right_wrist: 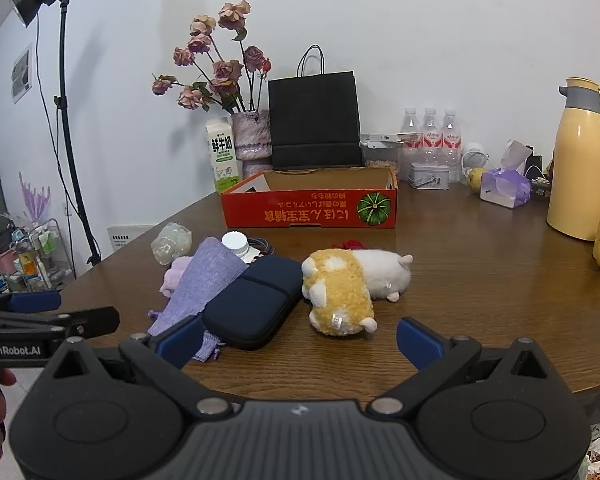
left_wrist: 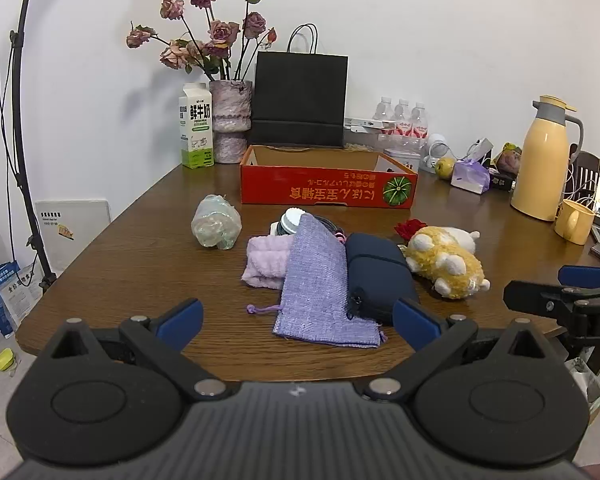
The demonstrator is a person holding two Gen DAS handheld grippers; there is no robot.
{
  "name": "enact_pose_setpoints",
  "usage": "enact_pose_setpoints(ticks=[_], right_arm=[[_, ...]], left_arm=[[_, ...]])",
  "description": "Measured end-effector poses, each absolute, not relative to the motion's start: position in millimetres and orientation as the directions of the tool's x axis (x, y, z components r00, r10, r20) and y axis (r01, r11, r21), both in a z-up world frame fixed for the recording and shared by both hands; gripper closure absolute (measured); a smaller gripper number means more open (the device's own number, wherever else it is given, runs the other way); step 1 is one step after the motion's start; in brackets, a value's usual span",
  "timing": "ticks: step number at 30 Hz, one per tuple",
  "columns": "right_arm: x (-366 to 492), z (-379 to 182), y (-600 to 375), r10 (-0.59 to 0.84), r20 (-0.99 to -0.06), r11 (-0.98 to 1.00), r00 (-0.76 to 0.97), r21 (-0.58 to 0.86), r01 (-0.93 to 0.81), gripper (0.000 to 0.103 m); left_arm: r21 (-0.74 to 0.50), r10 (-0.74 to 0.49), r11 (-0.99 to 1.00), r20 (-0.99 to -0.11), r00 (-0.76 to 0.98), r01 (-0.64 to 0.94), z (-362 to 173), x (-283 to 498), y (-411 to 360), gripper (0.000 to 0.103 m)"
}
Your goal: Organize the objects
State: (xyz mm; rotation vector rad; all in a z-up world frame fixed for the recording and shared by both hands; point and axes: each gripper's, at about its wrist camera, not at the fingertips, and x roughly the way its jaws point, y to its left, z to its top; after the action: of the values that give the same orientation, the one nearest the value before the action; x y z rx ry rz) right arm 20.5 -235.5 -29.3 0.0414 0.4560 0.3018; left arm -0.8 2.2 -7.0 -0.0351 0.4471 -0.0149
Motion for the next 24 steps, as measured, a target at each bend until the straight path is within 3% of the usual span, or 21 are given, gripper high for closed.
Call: enact_pose_setpoints(ticks=[24], right_arm=[[20.7,-27.9,-235.4,0.296,-0.427,0.955,0.854,0.107,-0.277,0.0]], left_arm=[[-0.05,-0.022,0.999,-0.433,0.901,0.0,-7.9,0.9,3.0,0.0]])
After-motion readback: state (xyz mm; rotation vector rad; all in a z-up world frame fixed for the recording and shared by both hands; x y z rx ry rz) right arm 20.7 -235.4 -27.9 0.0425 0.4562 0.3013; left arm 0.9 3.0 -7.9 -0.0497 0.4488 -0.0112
